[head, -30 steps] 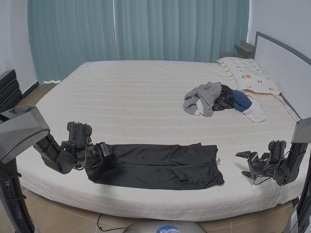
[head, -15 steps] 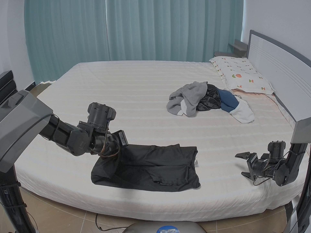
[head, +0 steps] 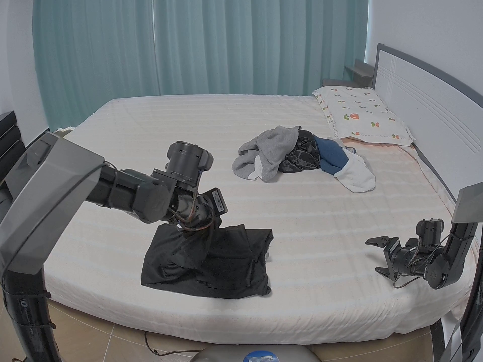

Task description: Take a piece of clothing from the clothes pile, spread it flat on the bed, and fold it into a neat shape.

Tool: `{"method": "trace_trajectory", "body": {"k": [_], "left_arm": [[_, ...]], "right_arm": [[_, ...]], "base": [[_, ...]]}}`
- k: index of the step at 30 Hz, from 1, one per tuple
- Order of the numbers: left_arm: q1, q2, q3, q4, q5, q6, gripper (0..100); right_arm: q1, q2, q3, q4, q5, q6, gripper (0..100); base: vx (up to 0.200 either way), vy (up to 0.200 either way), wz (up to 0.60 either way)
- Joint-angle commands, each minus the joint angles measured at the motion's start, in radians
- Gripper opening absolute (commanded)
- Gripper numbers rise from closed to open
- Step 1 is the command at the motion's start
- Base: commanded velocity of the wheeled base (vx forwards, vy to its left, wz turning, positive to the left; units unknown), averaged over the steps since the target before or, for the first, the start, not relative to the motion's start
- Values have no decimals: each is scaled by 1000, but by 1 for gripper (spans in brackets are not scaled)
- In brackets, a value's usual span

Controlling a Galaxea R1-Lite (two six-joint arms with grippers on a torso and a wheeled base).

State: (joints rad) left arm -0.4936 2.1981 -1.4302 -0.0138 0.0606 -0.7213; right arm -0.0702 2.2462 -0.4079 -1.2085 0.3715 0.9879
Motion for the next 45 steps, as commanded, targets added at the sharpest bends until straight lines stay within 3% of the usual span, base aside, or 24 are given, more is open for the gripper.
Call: {"method": "trace_trajectory", "body": {"k": [1, 10, 11, 22, 28, 33, 36, 45], "left_arm": [[-26, 74, -52, 11, 1, -4, 0], [-56, 114, -101, 35, 1, -58, 0], [-59, 115, -107, 40, 1, -60, 100], [-86, 103, -101, 46, 2, -75, 100], [-56, 8, -49, 63, 22, -129, 100], [9, -66, 100, 43, 1, -139, 100], [40, -100, 198, 0, -67, -178, 100], [70, -129, 464, -227, -151, -276, 100]], "right_arm": [[6, 3, 0, 0, -2, 0, 100], [6, 7, -2, 0, -3, 0, 100], [6, 7, -2, 0, -3, 0, 100], [6, 7, 0, 0, -3, 0, 100], [6, 7, 1, 0, -3, 0, 100], [6, 7, 1, -2, -3, 0, 100], [6, 7, 1, 0, -3, 0, 100], [7, 10, 1, 0, -5, -3, 100]], "base": [[0, 0, 0], [0, 0, 0], [0, 0, 0], [0, 0, 0], [0, 0, 0], [0, 0, 0], [0, 0, 0], [-111, 0, 0]]}}
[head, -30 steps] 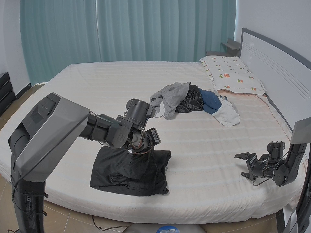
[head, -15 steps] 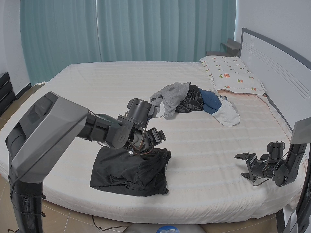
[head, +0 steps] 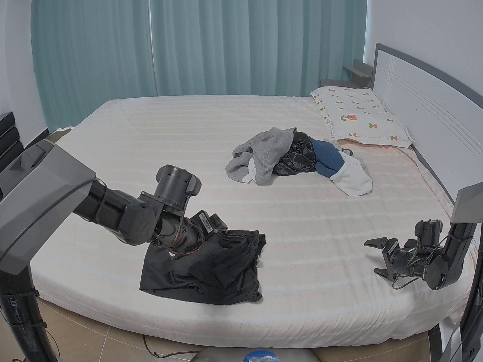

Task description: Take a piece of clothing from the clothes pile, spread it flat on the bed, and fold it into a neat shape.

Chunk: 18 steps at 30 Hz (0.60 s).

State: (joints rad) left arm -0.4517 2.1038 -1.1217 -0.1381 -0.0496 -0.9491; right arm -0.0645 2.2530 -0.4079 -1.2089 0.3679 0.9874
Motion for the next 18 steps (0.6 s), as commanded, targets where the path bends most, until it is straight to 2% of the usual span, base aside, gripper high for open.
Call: {"method": "trace_trajectory", "body": {"k": [1, 5, 8, 9, 12, 18], "left_arm": [[33, -33, 172, -121, -53, -59, 100], [93, -39, 298, -275, -141, -91, 100], [107, -33, 342, -337, -156, -91, 100], [113, -22, 376, -410, -156, -92, 100], [130, -24, 407, -497, -162, -92, 100], [134, -22, 416, -528, -162, -94, 100]], "right_arm": [[5, 4, 1, 0, -3, -6, 100], [17, 14, 3, -6, -7, -21, 100], [17, 17, 4, -23, -7, -21, 100], [17, 22, 9, -40, -7, -23, 100], [20, 28, 12, -44, -10, -24, 100], [18, 28, 6, -44, -18, -23, 100]], "base": [[-200, 0, 0], [0, 0, 0], [0, 0, 0], [0, 0, 0], [0, 0, 0], [0, 0, 0]]}}
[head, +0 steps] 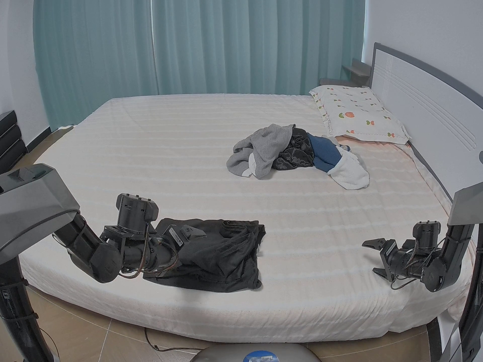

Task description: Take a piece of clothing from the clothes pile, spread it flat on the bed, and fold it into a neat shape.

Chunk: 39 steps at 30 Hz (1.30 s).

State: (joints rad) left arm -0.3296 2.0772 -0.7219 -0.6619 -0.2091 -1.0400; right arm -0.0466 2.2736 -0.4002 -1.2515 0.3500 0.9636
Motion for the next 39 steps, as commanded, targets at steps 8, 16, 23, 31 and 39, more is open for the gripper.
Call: {"method": "trace_trajectory", "body": {"k": [8, 16, 23, 31, 39], "left_arm": [[109, -11, 16, -7, -61, -94, 100], [150, 3, 7, -8, -101, -91, 100], [170, 7, 18, -10, -141, -89, 100], [172, 9, 18, -15, -142, -89, 100], [169, 11, 16, -15, -142, -84, 100]], "right_arm": [[4, 6, -6, 3, -6, 0, 100], [157, -82, -17, 18, -190, -32, 100], [344, -85, -32, 35, -284, -36, 100], [496, -66, -89, 165, -410, -154, 100], [530, -74, -207, 300, -462, -218, 100]], "base": [[0, 100, 0], [0, 200, 0], [0, 200, 0], [0, 200, 0], [0, 200, 0]]}}
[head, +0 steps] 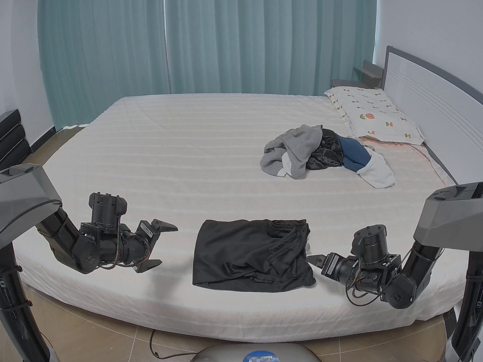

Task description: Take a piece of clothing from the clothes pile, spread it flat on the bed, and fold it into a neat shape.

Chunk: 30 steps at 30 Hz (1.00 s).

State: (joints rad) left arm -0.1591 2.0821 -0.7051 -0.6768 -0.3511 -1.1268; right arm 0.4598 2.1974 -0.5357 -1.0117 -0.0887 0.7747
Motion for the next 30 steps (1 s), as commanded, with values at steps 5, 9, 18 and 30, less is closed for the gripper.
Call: {"method": "trace_trajectory", "body": {"k": [5, 9, 18, 30], "left_arm": [[-3, 7, 1, 0, 1, 10, 100], [-5, 7, 3, 0, 1, 12, 100], [-8, 9, 3, 0, 1, 15, 100], [-8, 15, 4, 2, 1, 50, 100]], "right_arm": [[56, 1, -159, 147, -66, -58, 100], [57, 2, -265, 286, -160, -186, 100], [17, 28, -299, 309, -258, -359, 100], [14, 91, -328, 306, -264, -374, 100]], "base": [[0, 160, 0], [0, 0, 0], [0, 0, 0], [0, 0, 0]]}}
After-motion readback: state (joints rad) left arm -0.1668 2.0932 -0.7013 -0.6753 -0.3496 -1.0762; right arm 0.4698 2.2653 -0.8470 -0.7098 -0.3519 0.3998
